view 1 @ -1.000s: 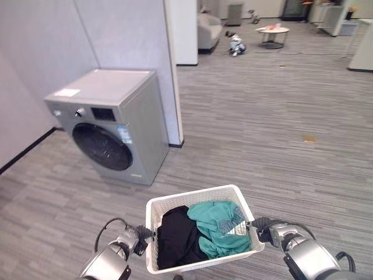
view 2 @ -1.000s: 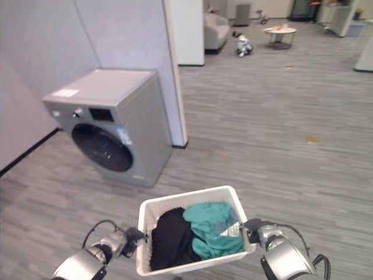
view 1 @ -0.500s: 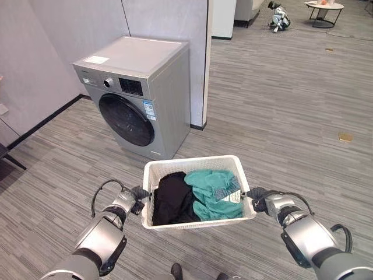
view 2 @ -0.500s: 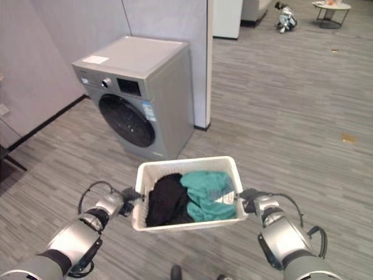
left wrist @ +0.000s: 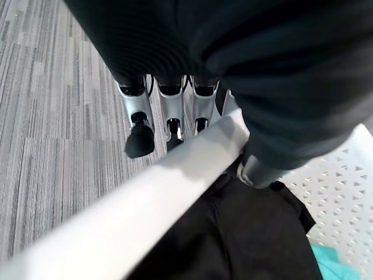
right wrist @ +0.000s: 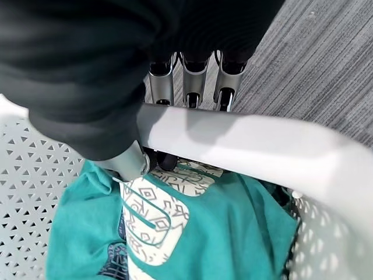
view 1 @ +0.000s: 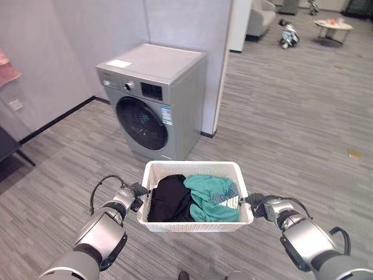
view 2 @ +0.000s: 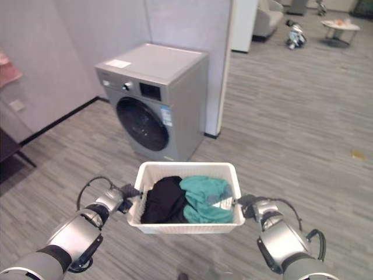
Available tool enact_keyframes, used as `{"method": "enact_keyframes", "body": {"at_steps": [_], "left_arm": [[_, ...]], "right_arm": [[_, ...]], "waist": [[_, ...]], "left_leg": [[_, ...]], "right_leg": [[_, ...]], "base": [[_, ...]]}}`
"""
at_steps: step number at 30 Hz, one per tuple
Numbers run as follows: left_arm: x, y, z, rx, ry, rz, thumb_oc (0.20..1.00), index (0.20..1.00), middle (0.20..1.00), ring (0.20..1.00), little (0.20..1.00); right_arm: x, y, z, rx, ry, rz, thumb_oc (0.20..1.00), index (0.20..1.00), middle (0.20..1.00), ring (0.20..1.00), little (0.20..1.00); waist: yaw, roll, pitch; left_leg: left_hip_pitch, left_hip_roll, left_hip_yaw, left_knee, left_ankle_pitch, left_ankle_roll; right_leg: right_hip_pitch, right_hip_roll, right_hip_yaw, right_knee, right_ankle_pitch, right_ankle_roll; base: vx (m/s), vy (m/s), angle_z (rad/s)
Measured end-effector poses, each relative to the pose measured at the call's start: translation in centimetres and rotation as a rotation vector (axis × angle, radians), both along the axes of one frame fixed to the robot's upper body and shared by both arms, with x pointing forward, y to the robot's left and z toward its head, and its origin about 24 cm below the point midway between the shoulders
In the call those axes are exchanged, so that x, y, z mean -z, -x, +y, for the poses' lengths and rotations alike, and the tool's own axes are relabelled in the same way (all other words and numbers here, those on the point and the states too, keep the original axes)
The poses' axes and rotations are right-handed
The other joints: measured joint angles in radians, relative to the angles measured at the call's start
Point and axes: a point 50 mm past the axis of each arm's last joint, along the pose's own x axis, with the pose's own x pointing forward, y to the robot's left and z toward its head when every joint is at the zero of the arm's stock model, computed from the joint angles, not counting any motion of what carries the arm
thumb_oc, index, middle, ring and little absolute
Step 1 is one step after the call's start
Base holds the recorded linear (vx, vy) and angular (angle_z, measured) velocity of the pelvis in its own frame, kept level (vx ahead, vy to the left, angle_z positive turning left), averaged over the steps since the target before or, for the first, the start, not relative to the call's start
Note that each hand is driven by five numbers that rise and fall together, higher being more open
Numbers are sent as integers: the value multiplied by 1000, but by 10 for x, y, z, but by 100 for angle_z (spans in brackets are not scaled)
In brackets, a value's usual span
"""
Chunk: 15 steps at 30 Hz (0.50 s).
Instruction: Grab the laundry basket,head to the washer,open it,put in the laundry and shut it.
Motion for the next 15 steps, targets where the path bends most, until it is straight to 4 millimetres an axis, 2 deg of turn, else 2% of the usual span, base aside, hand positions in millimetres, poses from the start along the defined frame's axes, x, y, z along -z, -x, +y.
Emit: {"method": "enact_keyframes", "body": {"at_steps": [1, 2, 3, 4, 5, 6, 7, 8, 10, 11, 12, 13, 15], "left_arm": [[0, 1, 5, 0, -13, 5, 200, 200, 200, 200, 200], [-2, 0, 7, -4, -3, 6, 200, 200, 200, 200, 200], [-2, -1, 2, 17, -5, 5, 200, 200, 200, 200, 200], [-5, -3, 3, 30, -20, 1, 200, 200, 200, 200, 200], [-9, -7, -1, 62, -28, -4, 200, 200, 200, 200, 200], [-9, -7, -1, 71, -38, -2, 200, 200, 200, 200, 200], [-8, -7, 0, 74, -42, 2, 200, 200, 200, 200, 200], [-1, -1, 0, 66, -33, 19, 200, 200, 200, 200, 200], [1, 1, 0, 54, -19, 24, 200, 200, 200, 200, 200], [2, 2, 0, 49, -17, 28, 200, 200, 200, 200, 200], [5, 5, 0, 41, -20, 41, 200, 200, 200, 200, 200], [5, 5, 0, 42, -19, 40, 200, 200, 200, 200, 200], [5, 5, 4, 32, -20, 39, 200, 200, 200, 200, 200]], "right_arm": [[-4, -4, 1, -6, 9, -18, 200, 200, 200, 200, 200], [-3, -4, 1, -8, 5, -17, 200, 200, 200, 200, 200], [-1, -2, 2, -8, -1, -10, 200, 200, 200, 200, 200], [2, 2, 0, -2, 1, 0, 200, 200, 200, 200, 200], [4, 5, -2, 2, 7, 16, 200, 200, 200, 200, 200], [5, 6, -2, 0, 8, 23, 200, 200, 200, 200, 200], [6, 7, -2, 1, 8, 24, 200, 200, 200, 200, 200], [7, 8, -3, 2, 8, 29, 200, 200, 200, 200, 200], [6, 8, -4, 2, 11, 29, 200, 200, 200, 200, 200], [7, 9, -4, -3, 8, 34, 200, 200, 200, 200, 200], [8, 10, -3, -5, 6, 39, 200, 200, 200, 200, 200], [8, 10, -4, -5, 6, 40, 200, 200, 200, 200, 200], [6, 7, -1, -15, 1, 26, 200, 200, 200, 200, 200]], "waist": [[11, 4, 2], [13, 10, 5], [12, 8, 6], [6, 12, 8], [-20, 7, 31], [-30, -4, 39], [-31, -10, 43], [-40, -17, 44], [-40, -28, 40], [-40, -36, 34], [-42, -23, 26], [-38, -14, 19], [-36, -7, 15]], "left_leg": [[-6, -4, 18, -5, 0, 11], [-11, -4, 20, -2, -4, 17], [-9, -11, 7, 0, -16, 16], [-10, -12, -7, 4, -23, 27], [6, -17, -36, 28, -44, 25], [27, -22, -40, 30, -55, 21], [39, -24, -41, 29, -60, 18], [82, -25, -66, 35, -109, 2], [108, -27, -80, 43, -136, -23], [127, -22, -99, 48, -163, -40], [146, 5, -115, 52, -189, -66], [164, 36, -117, 55, -199, -82], [178, 85, -116, 104, -202, -102]], "right_leg": [[-23, -12, -89, -84, 10, -11], [-34, -15, -127, -170, 28, -13], [-60, -16, -128, -220, 54, -4], [-76, -10, -99, -294, 104, 7], [-80, -11, -48, -437, 211, 39], [-89, -24, -51, -465, 248, 35], [-94, -29, -52, -464, 263, 35], [-86, -42, -51, -469, 293, 37], [-50, -44, -51, -475, 306, 32], [-21, -37, -46, -473, 330, 5], [-5, -16, -50, -461, 365, -37], [13, 15, -58, -451, 367, -90], [58, 59, -83, -450, 336, -132]], "base": [[163, -32, -16], [238, -46, -20], [301, -82, 7], [292, -85, 43], [297, -96, 54], [322, -120, 45], [244, -96, 26], [326, -155, 23], [318, -181, 28], [312, -164, 36], [324, -144, 42], [352, -157, 31], [334, -163, 22]]}}
